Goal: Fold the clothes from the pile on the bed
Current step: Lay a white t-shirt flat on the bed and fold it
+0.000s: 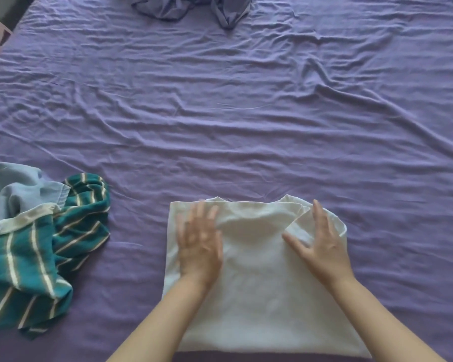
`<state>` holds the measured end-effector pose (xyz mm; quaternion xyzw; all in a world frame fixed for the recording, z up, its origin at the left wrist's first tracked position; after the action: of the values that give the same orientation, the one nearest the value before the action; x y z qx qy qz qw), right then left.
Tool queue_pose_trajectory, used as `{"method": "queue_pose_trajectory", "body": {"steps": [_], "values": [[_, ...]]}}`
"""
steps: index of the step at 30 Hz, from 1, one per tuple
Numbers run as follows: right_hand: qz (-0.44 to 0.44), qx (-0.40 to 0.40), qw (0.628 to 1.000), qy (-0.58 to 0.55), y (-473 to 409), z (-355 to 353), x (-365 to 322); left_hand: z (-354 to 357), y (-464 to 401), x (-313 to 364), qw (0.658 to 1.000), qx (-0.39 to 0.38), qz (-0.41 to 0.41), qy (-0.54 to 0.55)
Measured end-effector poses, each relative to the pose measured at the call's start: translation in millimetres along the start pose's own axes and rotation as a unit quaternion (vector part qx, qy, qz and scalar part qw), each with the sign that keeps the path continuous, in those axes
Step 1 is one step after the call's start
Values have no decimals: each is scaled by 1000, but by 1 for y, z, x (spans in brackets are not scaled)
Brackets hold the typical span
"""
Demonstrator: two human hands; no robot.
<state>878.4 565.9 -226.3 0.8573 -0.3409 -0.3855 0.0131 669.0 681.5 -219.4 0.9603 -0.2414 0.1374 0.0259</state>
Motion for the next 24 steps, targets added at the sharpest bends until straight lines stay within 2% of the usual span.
{"method": "queue_pose_trajectory", "body": {"steps": [2, 4, 7, 10, 13, 17, 21, 24], "values": [[-55, -23, 996, 70, 14, 4, 1, 18, 10, 33, 993, -49, 108, -22], [-92, -5, 991, 101, 21, 4, 4, 36, 15, 54, 981, -131, 131, -65], [-41, 110, 992, 53, 19, -14, 11, 51, 13, 67, 975, -163, 114, -95], [11, 151, 988, 22, 6, -36, 23, 56, 10, 77, 977, -140, 139, -86], [18, 126, 991, 28, -11, -46, 37, 65, 10, 89, 963, -151, 194, -108], [9, 110, 990, 90, -25, -44, 56, 86, 7, 90, 967, -163, 153, -119], [38, 109, 993, 16, -25, -44, 70, 99, 5, 88, 968, -163, 140, -132], [28, 50, 998, 24, -21, -39, 69, 99, 6, 88, 965, -170, 141, -142]]}}
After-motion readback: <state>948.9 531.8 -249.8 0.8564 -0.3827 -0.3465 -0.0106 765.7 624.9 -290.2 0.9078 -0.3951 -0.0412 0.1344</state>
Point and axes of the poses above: each hand's wrist, its own y-axis away from the middle knuckle, its own z-axis out of the palm, x = y × z, the point moved 4 cm from there along -y, towards the middle knuckle, and after that the axes turned 2 degrees about -x, right-handed, at the moved point
